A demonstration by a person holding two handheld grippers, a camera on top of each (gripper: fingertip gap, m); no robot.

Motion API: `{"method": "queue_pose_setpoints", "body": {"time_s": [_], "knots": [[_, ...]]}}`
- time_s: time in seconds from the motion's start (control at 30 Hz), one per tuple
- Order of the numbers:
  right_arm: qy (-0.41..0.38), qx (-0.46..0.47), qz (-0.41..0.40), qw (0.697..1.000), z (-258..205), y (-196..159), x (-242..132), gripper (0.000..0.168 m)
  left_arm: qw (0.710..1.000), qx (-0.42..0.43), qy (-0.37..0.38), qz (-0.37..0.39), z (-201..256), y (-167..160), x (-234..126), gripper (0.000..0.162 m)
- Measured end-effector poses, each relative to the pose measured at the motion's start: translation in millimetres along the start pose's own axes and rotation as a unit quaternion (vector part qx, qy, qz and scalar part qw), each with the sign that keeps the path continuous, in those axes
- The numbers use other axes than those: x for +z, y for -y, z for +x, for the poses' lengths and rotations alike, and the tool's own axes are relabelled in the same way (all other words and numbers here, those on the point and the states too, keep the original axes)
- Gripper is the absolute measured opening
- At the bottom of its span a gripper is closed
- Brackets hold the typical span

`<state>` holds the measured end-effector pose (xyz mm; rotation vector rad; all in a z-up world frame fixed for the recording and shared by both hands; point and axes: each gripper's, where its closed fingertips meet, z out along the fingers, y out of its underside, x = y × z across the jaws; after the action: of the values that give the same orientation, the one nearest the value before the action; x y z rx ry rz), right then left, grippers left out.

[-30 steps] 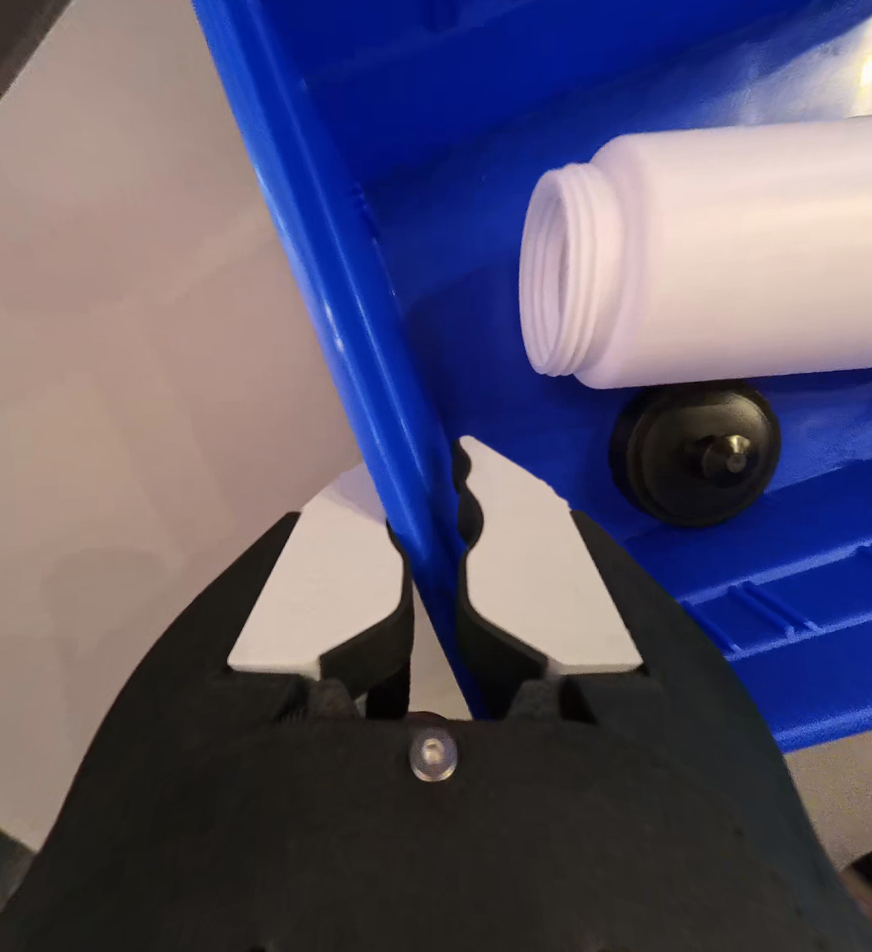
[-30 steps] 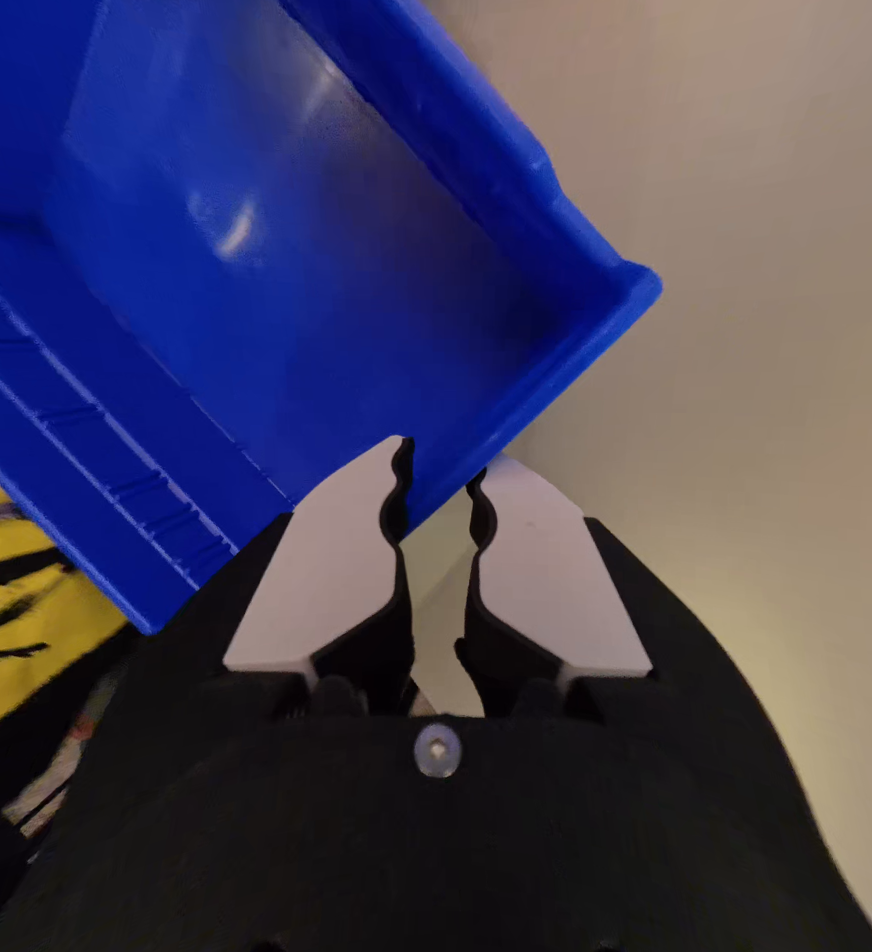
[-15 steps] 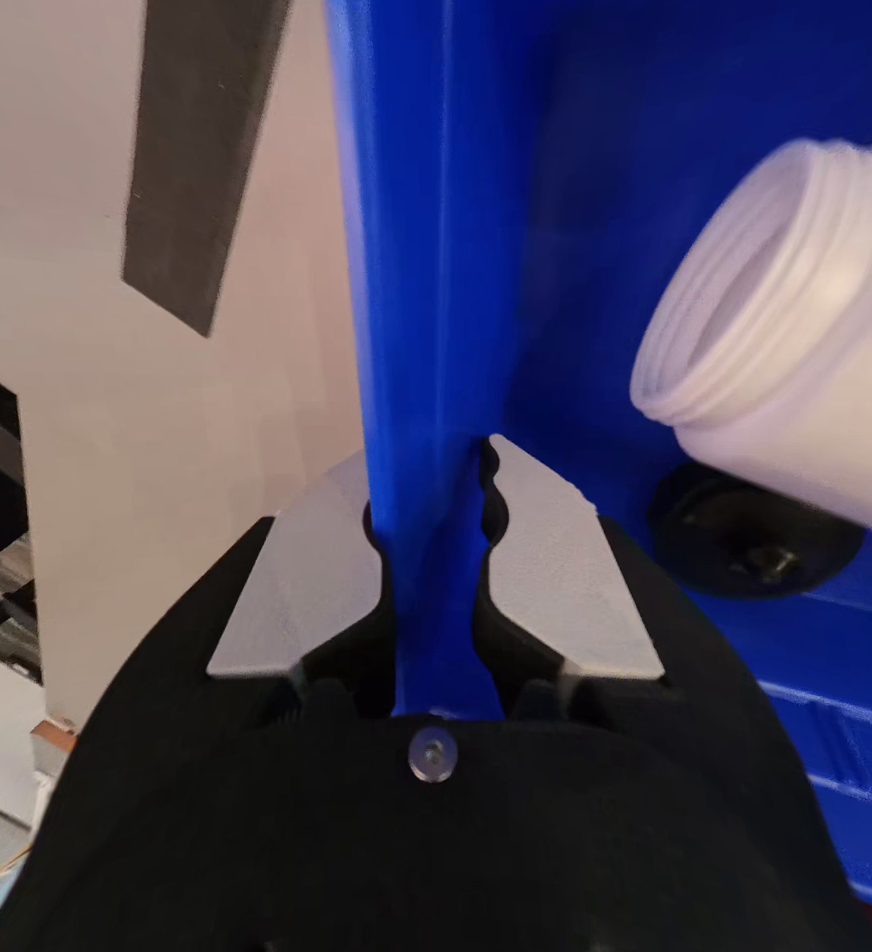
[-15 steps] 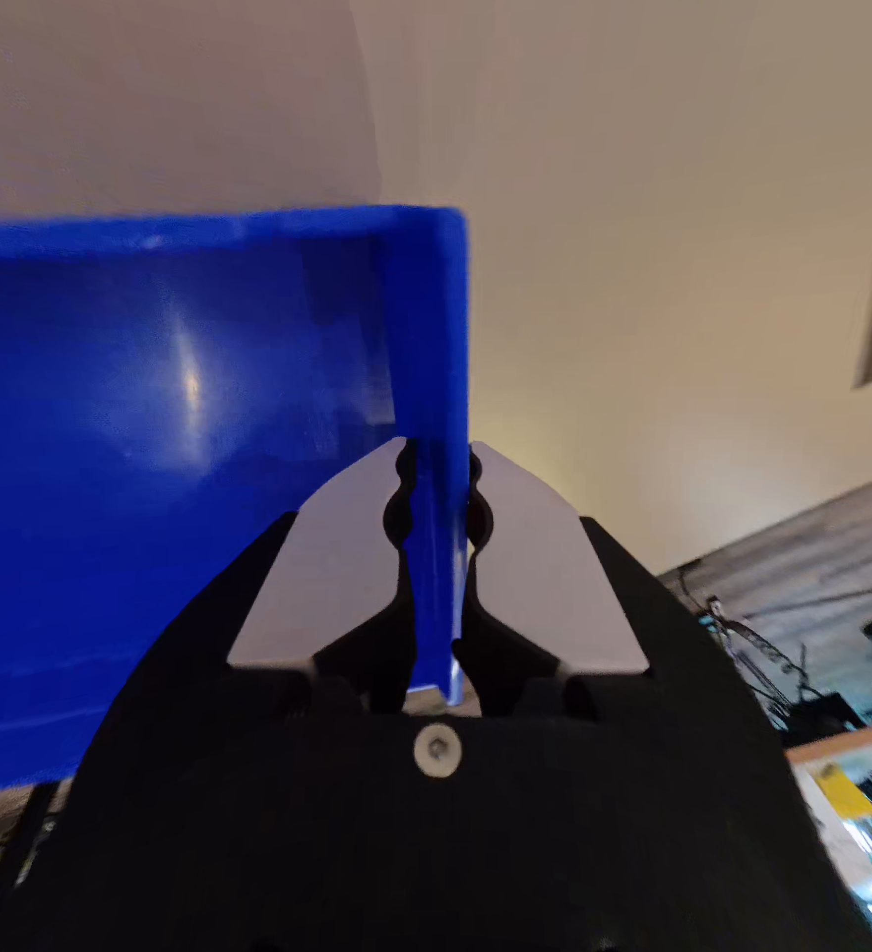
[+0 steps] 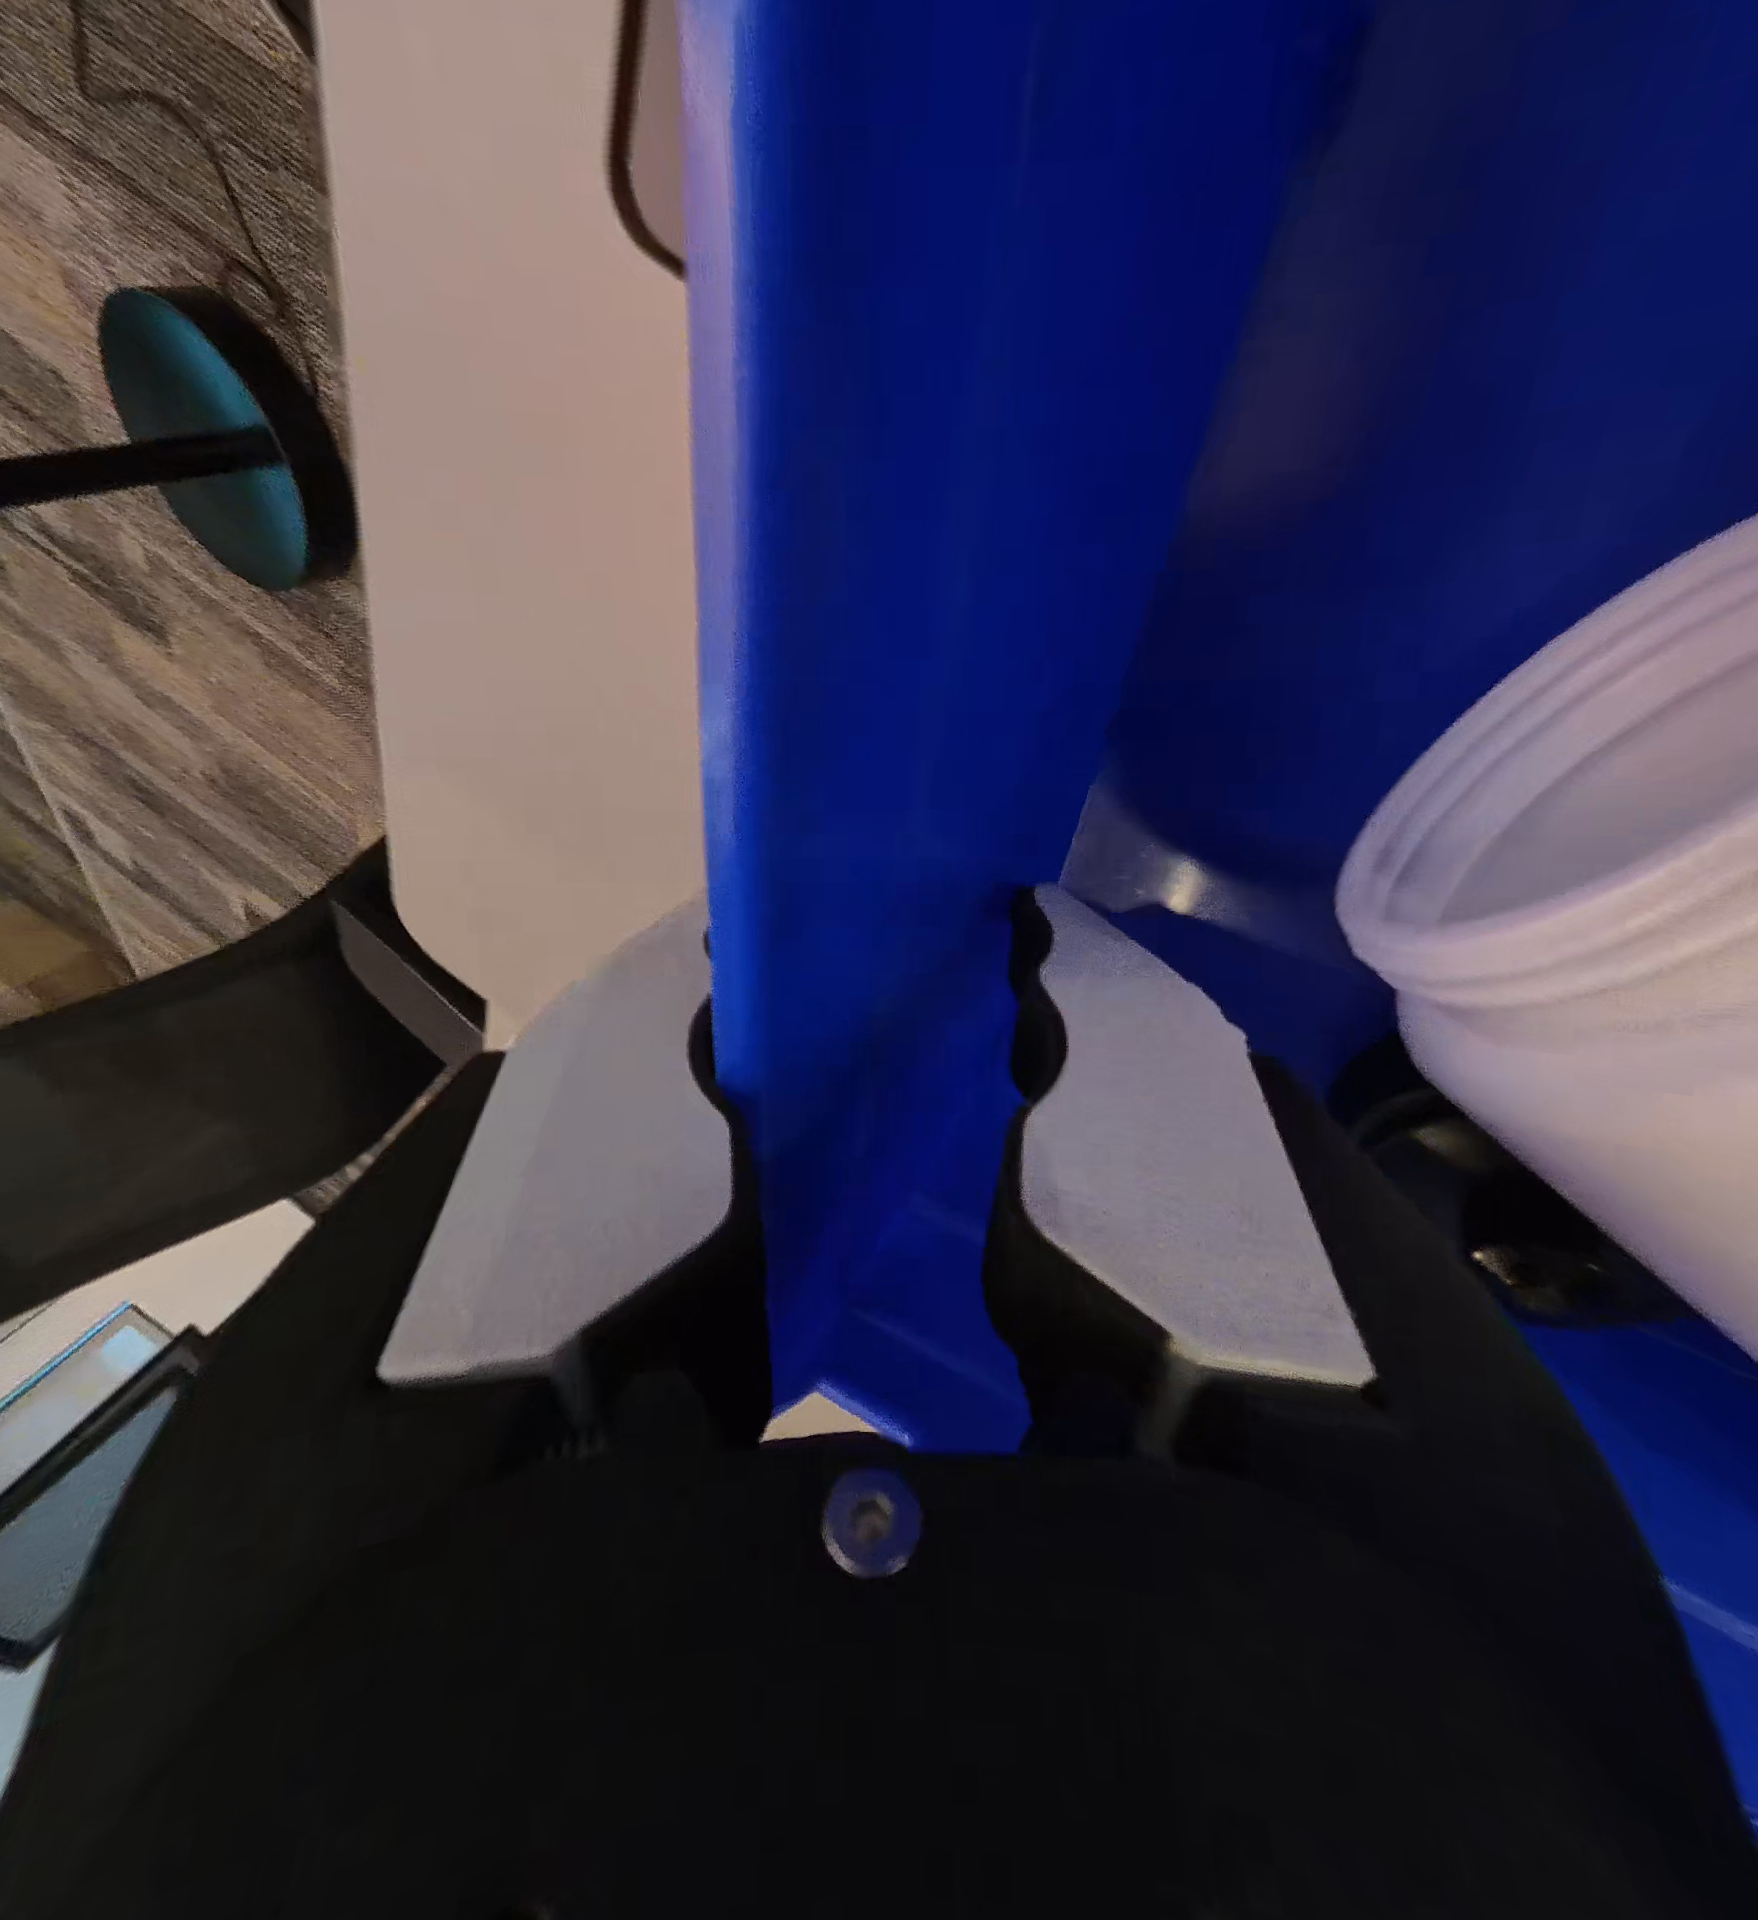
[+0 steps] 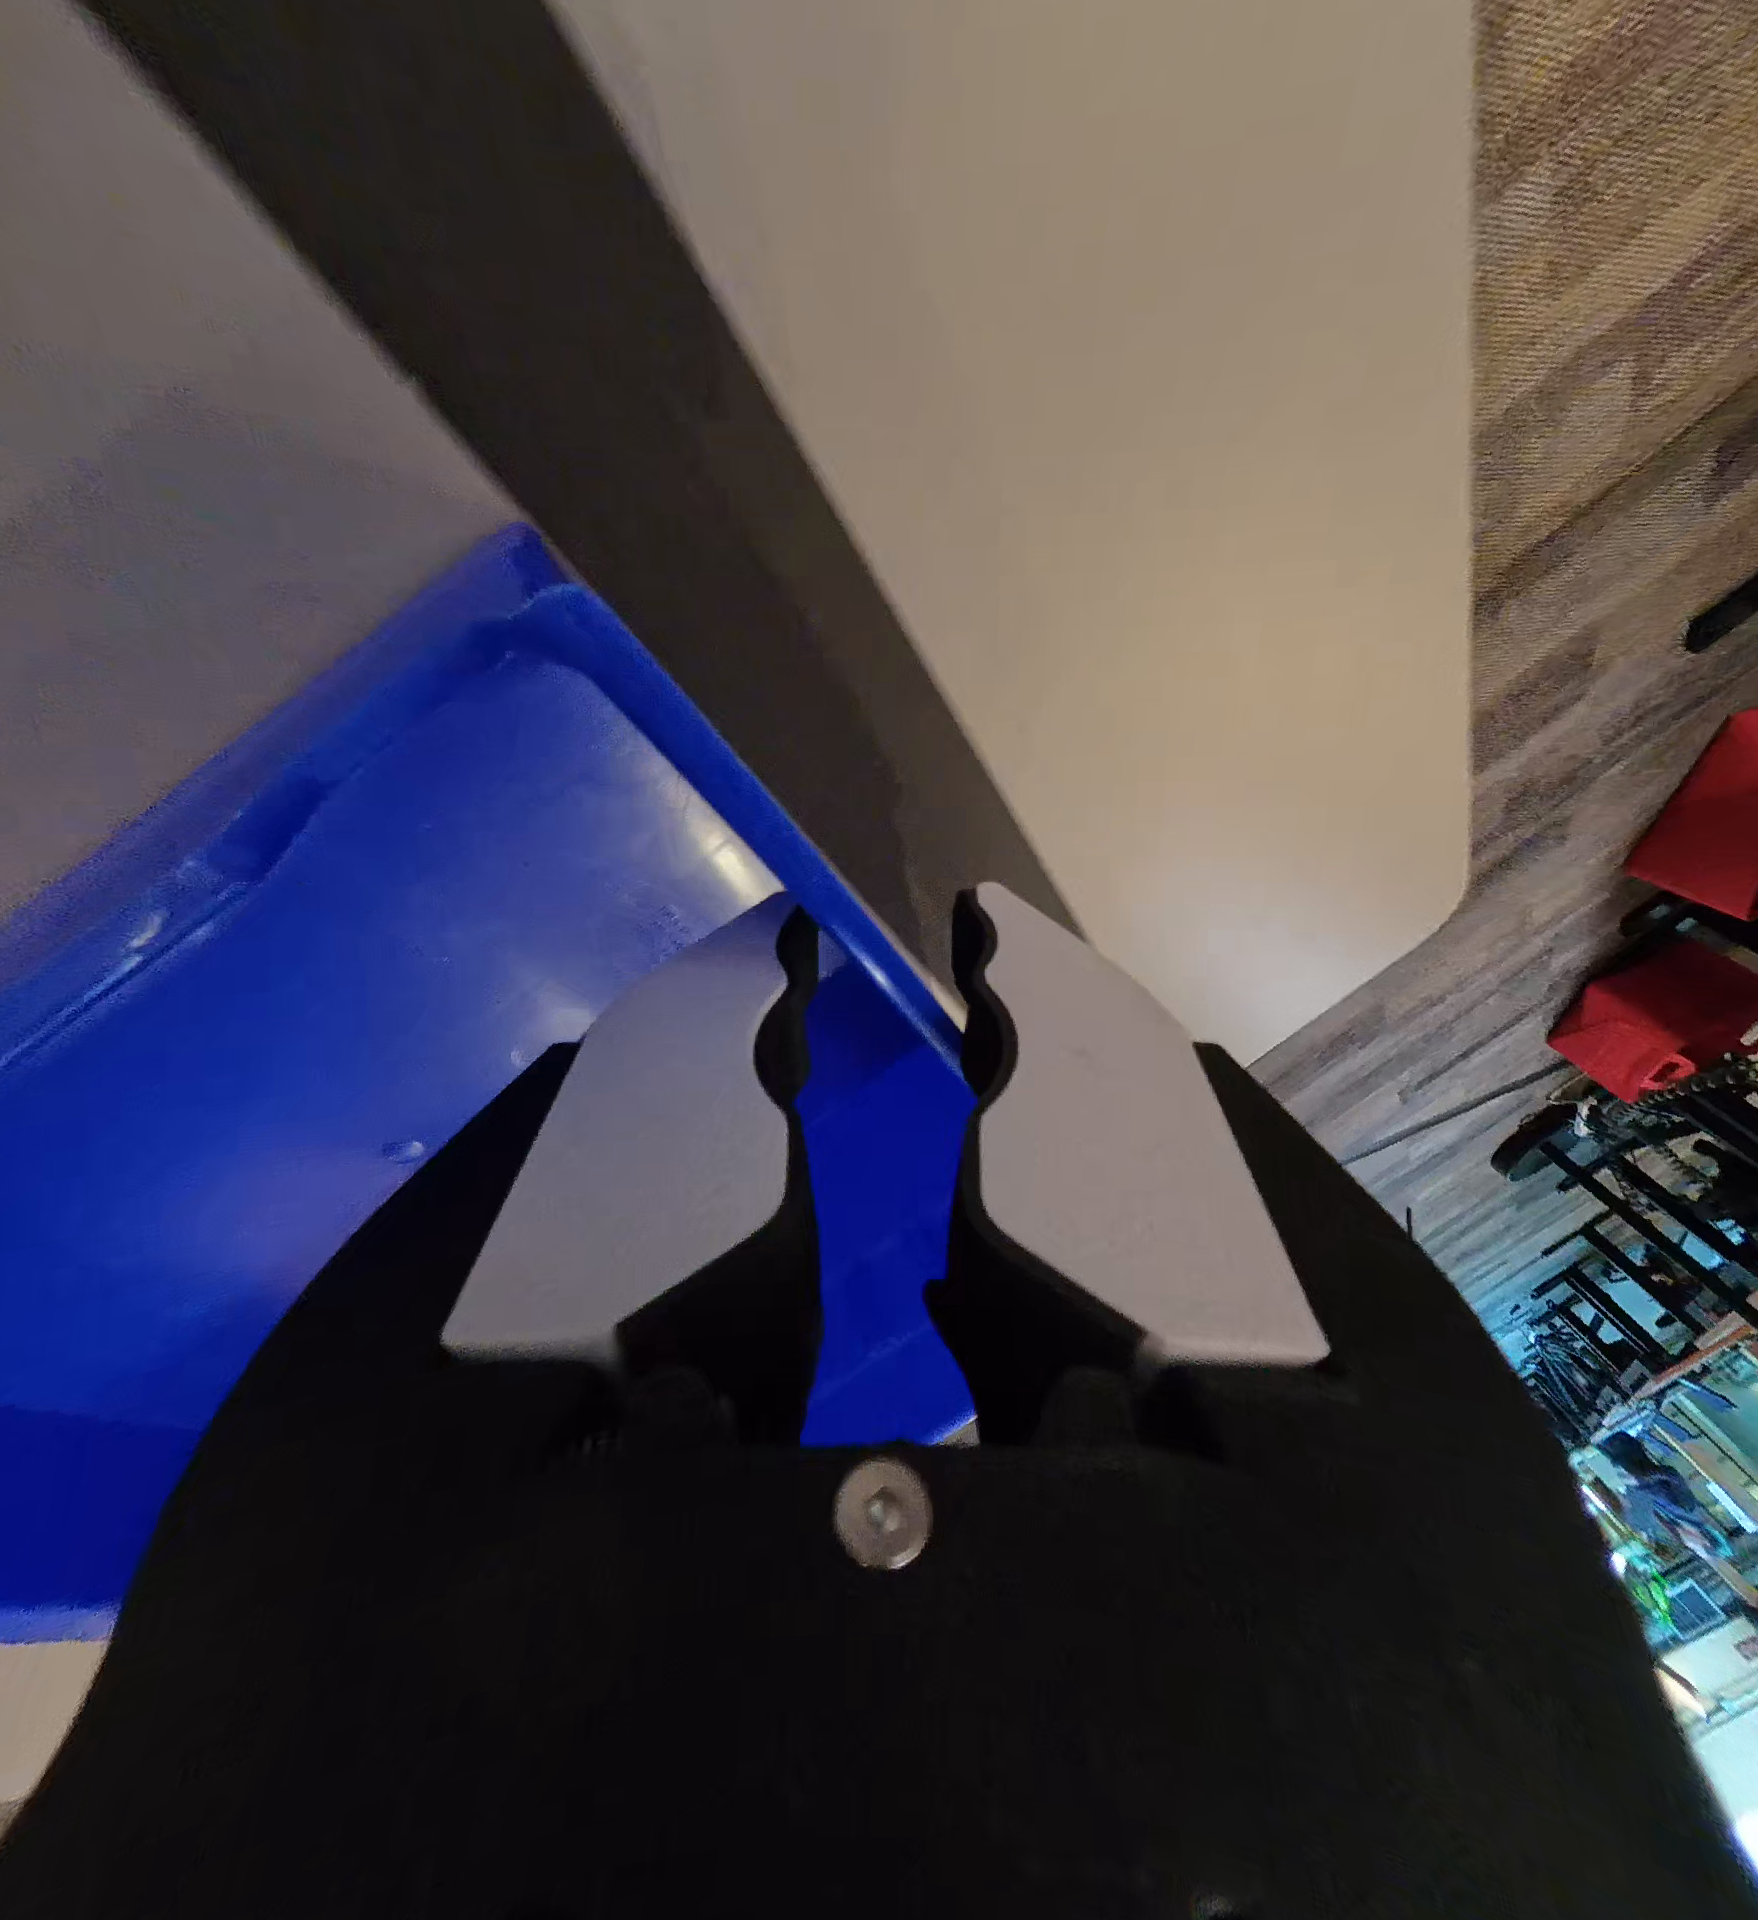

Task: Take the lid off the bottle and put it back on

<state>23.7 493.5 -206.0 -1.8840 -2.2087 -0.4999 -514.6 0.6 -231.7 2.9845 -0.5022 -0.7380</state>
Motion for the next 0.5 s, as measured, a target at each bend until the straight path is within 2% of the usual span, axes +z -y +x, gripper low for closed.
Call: {"method": "queue_pose_setpoints", "body": {"time_s": [0.2, 0.5], "knots": [[-0.013, -0.004, -0.002, 1.0, 22, 24, 5, 0.027, 0.999, 0.026, 0.012, 0.014, -16, 18, 6, 0.054], [-0.015, 0.005, 0.003, 1.0, 31, 33, 8, 0.028, 0.998, 0.053, 0.031, 0.032, -27, 40, 9, 0.055]]}}
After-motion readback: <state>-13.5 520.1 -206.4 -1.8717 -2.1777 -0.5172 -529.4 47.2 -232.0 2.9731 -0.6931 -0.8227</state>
